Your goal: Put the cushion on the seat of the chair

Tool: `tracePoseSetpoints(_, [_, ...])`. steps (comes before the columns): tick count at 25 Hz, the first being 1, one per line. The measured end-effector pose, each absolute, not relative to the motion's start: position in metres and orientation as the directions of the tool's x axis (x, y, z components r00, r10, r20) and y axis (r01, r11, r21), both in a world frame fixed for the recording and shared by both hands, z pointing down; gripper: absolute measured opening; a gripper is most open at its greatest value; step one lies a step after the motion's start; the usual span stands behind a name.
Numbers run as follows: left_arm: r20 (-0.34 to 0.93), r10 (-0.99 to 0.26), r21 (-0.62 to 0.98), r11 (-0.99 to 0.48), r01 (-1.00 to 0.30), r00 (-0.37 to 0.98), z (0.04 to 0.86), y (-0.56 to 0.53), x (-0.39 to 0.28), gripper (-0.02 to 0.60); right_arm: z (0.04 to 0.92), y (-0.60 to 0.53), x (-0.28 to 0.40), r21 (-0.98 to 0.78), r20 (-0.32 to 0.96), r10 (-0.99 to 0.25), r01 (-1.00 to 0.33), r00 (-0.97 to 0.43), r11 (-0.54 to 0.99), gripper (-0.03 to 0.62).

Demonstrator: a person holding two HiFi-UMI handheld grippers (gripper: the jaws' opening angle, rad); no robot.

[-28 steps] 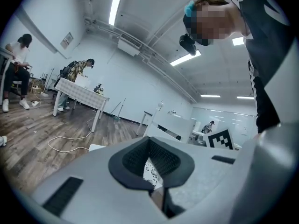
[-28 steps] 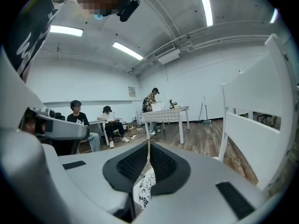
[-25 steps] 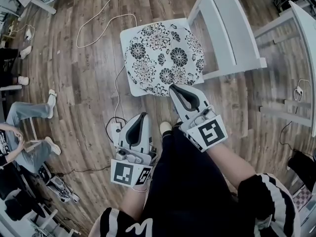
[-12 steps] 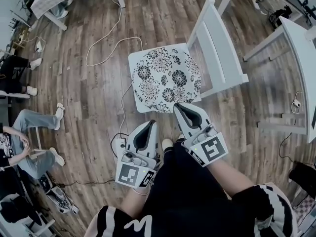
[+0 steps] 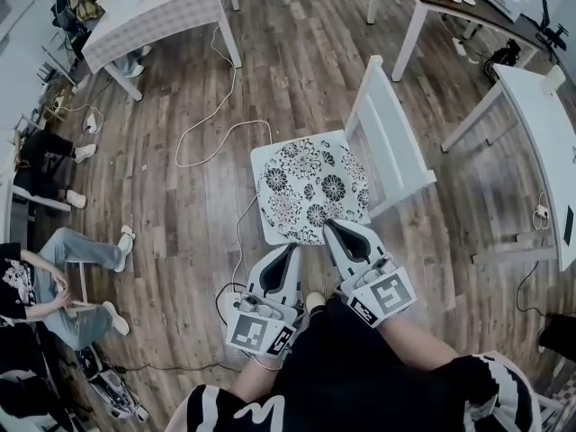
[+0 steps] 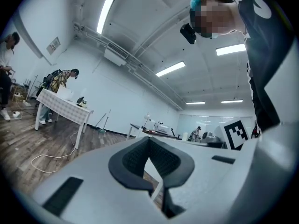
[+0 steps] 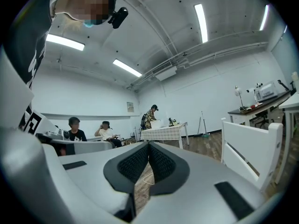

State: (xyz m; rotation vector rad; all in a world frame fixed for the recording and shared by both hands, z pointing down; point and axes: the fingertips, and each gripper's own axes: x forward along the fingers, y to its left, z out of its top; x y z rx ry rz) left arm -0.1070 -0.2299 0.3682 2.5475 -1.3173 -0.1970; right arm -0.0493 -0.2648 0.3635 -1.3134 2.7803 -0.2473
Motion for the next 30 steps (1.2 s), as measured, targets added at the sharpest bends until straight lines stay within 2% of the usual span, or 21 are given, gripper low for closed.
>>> tracePoseSetpoints(17, [-0.09,-0.782,0.231,-0.619,-0.751,0.617,0.323,-0.21,-0.098,0.003,0.322,-0.235,-0.05,-0.126,-0.049,-0.792,-0.782,-0.609,0.61,0.02])
tracePoseSetpoints(30, [-0.101,-0.784,0.219,-0.618,-0.755,0.613,0.313,-0.189,-0.081,0.003,0.319,-0.206,-0.033,-0.112,-0.044,-0.778,-0.771,-0.627,0.627,0.02])
